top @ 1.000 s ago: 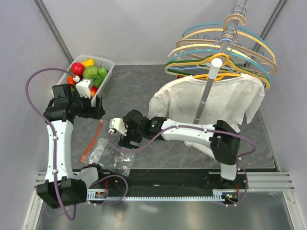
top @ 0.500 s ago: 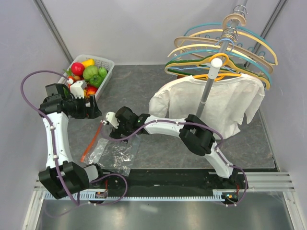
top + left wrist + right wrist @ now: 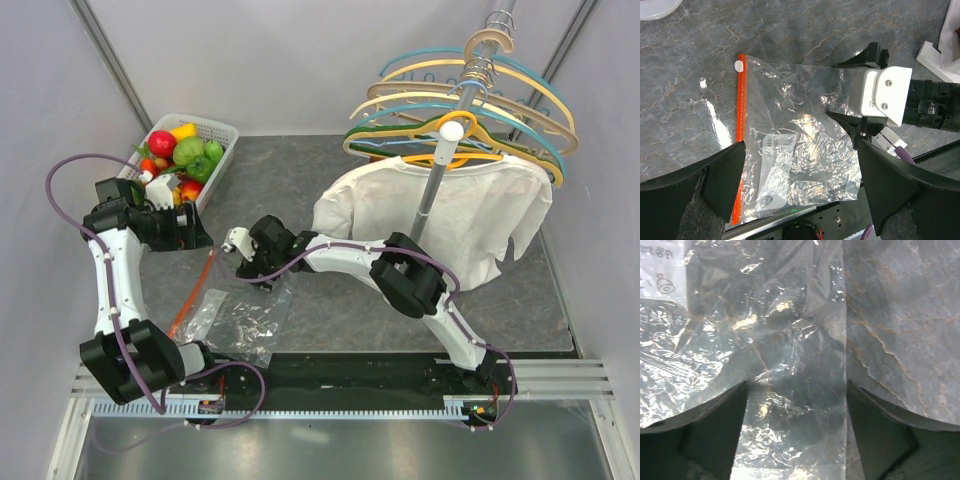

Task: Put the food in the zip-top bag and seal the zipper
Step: Pick up the zipper food storage bag at the center of the board.

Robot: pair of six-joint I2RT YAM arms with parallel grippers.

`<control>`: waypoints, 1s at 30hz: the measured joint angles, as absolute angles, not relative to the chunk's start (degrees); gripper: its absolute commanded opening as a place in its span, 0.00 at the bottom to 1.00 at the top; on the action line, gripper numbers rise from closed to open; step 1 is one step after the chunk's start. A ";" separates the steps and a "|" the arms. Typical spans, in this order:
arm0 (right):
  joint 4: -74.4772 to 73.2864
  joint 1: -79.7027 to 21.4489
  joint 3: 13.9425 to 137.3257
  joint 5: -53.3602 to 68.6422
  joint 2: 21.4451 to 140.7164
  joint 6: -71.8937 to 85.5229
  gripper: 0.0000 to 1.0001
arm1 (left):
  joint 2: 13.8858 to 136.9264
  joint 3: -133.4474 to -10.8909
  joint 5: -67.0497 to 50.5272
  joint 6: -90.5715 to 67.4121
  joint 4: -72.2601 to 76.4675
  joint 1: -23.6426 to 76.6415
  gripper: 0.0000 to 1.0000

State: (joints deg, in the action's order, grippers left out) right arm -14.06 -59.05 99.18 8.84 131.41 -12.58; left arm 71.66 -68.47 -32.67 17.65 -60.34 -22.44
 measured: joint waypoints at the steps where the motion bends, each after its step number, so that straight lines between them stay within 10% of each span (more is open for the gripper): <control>1: -13.63 -59.05 98.87 9.26 131.41 -12.53 0.73 | 71.79 -68.38 -32.60 17.65 -60.27 -22.50 1.00; 10: -10.02 -59.70 96.44 10.68 130.89 -13.45 0.00 | 74.22 -68.14 -32.47 17.65 -60.03 -23.11 1.00; 30: -16.40 -59.57 88.47 9.21 123.50 -18.52 0.00 | 87.88 -62.13 -29.74 29.78 -59.46 -23.18 0.89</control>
